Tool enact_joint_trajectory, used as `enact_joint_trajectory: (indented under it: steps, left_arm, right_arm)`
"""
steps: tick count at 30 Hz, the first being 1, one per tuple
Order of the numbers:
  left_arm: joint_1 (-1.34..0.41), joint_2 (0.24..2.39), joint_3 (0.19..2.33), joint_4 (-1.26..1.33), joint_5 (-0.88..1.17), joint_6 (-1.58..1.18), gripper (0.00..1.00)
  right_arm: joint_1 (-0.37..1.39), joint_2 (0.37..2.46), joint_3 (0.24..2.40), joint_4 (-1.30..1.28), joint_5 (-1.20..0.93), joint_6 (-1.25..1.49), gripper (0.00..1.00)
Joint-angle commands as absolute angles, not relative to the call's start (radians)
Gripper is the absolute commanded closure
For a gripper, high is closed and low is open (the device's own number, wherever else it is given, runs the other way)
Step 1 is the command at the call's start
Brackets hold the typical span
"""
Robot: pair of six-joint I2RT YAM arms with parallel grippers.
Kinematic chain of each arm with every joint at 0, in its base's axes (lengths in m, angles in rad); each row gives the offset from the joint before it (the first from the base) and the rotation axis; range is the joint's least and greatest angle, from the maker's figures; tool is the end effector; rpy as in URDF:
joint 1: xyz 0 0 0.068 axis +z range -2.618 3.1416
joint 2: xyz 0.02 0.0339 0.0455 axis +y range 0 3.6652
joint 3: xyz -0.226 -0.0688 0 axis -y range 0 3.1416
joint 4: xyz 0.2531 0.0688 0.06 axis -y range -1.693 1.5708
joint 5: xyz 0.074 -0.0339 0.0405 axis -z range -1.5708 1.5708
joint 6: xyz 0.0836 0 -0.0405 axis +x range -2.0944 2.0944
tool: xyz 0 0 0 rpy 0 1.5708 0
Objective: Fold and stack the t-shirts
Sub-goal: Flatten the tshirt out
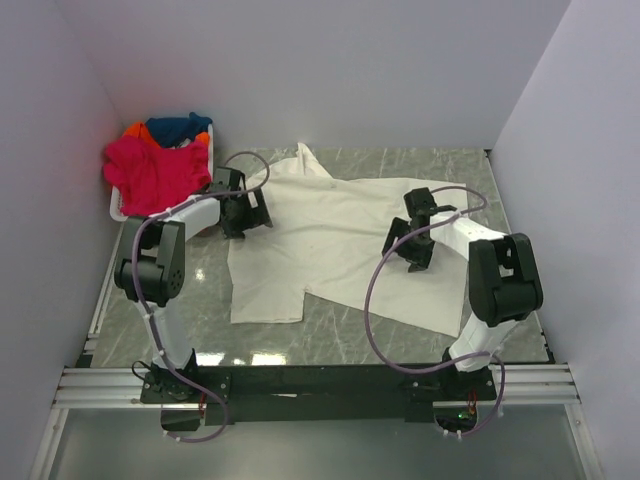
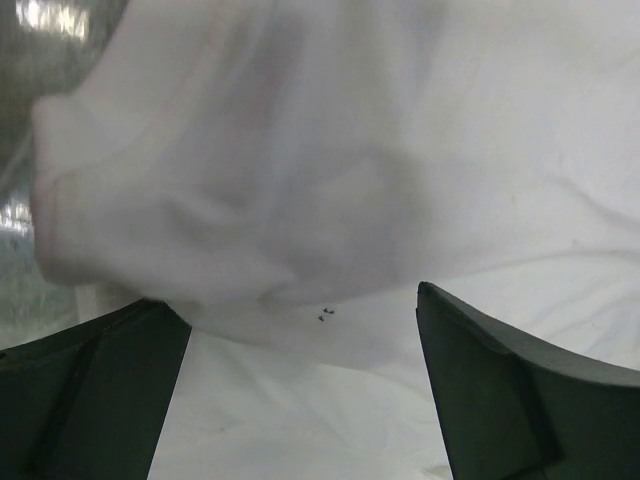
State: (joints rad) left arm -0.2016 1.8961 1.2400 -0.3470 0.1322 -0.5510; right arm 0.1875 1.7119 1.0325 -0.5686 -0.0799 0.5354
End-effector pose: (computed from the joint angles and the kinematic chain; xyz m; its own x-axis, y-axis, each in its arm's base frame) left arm 0.4031 -0.0936 0.0885 -0.8441 -0.3572 -0.3999 -0.2042 0.9038 -0.3762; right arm 0.3292 0.0692 0.0757 -0.9088 0.3452 -0.2342 0.2942 0.9284 0.2269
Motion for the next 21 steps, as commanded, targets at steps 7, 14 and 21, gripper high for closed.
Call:
enact_joint_trajectory:
  steps: [7, 14, 21]
  left_arm:
    - [-0.184, 2.127, 1.508, -0.437, 0.087, -0.443, 0.01]
    - [-0.186, 2.157, 1.692, -0.480, 0.106, -0.407, 0.01]
    - [-0.202, 1.866, 1.565, -0.454, 0.088, -0.431, 0.01]
  right_arm:
    - [0.187, 1.871, 1.261, -0.643, -0.023, 0.538, 0.19]
    - [0.187, 1.940, 1.411, -0.696, -0.043, 0.514, 0.19]
    - [0.190, 1.879, 1.474, -0.698, -0.097, 0.473, 0.20]
